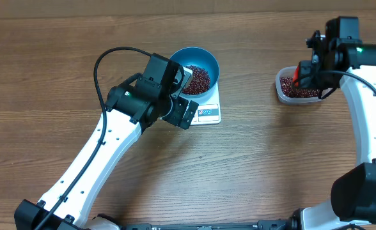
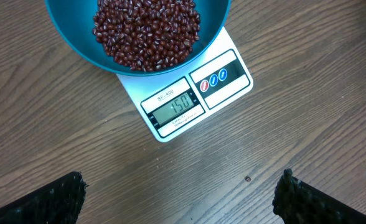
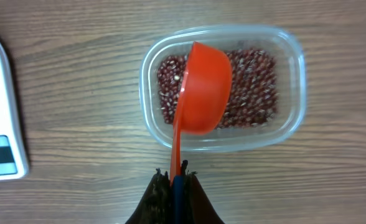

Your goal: Scoop item into bowl and weigh 150g on scale

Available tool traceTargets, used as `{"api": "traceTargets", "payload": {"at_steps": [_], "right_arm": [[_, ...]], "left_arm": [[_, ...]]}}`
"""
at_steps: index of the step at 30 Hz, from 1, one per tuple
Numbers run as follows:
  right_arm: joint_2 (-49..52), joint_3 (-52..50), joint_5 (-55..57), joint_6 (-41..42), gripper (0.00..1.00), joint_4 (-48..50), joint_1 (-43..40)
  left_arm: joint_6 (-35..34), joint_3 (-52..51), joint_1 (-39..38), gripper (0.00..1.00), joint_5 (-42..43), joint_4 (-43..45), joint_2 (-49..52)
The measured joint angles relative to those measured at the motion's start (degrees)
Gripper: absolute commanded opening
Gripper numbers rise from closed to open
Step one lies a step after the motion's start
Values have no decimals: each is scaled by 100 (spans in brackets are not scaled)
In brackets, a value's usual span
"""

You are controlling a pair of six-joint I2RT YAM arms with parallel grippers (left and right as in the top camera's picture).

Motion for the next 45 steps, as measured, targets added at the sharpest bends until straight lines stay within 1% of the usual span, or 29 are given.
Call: {"api": "traceTargets", "payload": {"at_steps": [4,5,7,8,9,10,14,31,39,42,45], "right_arm": [[0,-348,-254,317,4,155,-223],[2,-433,-289,409,19,221,-271],[2,-538,-334,555,44,304,-332],[2,-581,-361,612,68,330,-367],[2,-597,-369,678,73,339,-389],[2,-605,-378,688,76,352,-393],[2,-608,-400,737,76,459,-400],[2,-608,-411,837,75,396,-400],[-13,-459,-411,850,75,-44,-400],[-153,-254,-444,846,75,-144,-382],[-557,-133,-573,837,75,-138,-295]], "left_arm": [[0,0,0,100,0,0,0],[0,0,0,99,0,0,0],[0,0,0,100,0,0,0],[0,0,0,100,0,0,0],[0,0,0,100,0,0,0],[0,0,0,100,0,-2,0],[0,0,0,100,0,0,0],[0,0,0,100,0,0,0],[0,0,0,100,0,0,0],[0,0,0,100,0,0,0],[0,0,0,99,0,0,0]]}}
